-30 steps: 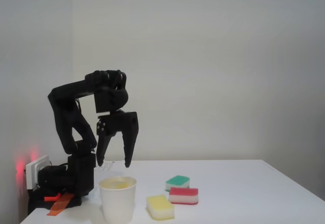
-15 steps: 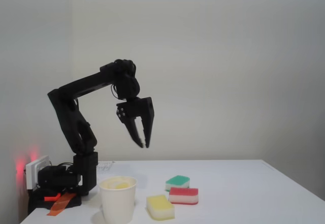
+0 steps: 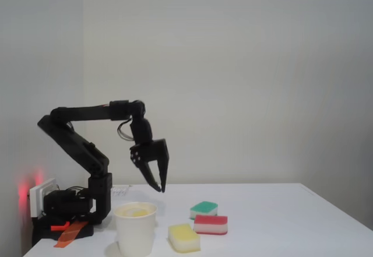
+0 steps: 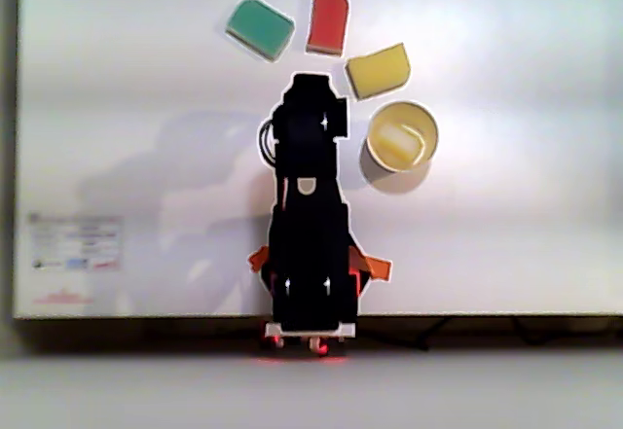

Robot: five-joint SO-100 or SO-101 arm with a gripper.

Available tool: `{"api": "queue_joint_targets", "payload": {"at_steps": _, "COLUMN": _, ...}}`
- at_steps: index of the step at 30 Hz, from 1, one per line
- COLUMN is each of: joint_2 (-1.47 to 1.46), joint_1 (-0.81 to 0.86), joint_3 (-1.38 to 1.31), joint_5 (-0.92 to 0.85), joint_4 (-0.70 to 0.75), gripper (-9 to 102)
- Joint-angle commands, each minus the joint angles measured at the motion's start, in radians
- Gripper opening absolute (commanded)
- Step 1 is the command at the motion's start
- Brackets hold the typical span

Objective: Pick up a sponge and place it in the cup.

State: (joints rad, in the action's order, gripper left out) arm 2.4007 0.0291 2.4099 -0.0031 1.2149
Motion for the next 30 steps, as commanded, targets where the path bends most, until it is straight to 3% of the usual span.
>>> {"api": "queue_joint_targets", "payload": {"at_steps": 1, "joint_2": 0.084, "joint_1": 0.0, "joint_3": 0.106, "joint_5": 0.014, "joint_4": -0.04, "gripper": 0}}
{"api": "queue_joint_targets", "payload": {"at_steps": 7, "joint_2": 0.232, "joint_1": 0.008, "joint_3": 0.328, "joint_5": 0.012, "joint_4": -0.147, "gripper": 0}}
{"api": "queue_joint_targets", "payload": {"at_steps": 11, "joint_2": 0.39, "joint_1": 0.009, "joint_3": 0.456, "joint_5": 0.009, "joint_4": -0.146, "gripper": 0}}
{"api": "queue_joint_targets", "payload": {"at_steps": 18, "joint_2": 0.853, "joint_1": 0.011, "joint_3": 0.646, "joint_5": 0.009, "joint_4": 0.098, "gripper": 0}}
{"api": "queue_joint_targets", "payload": {"at_steps": 30, "joint_2": 0.865, "joint_1": 0.029, "joint_3": 0.681, "joint_5": -0.005, "joint_4": 0.163, "gripper": 0}}
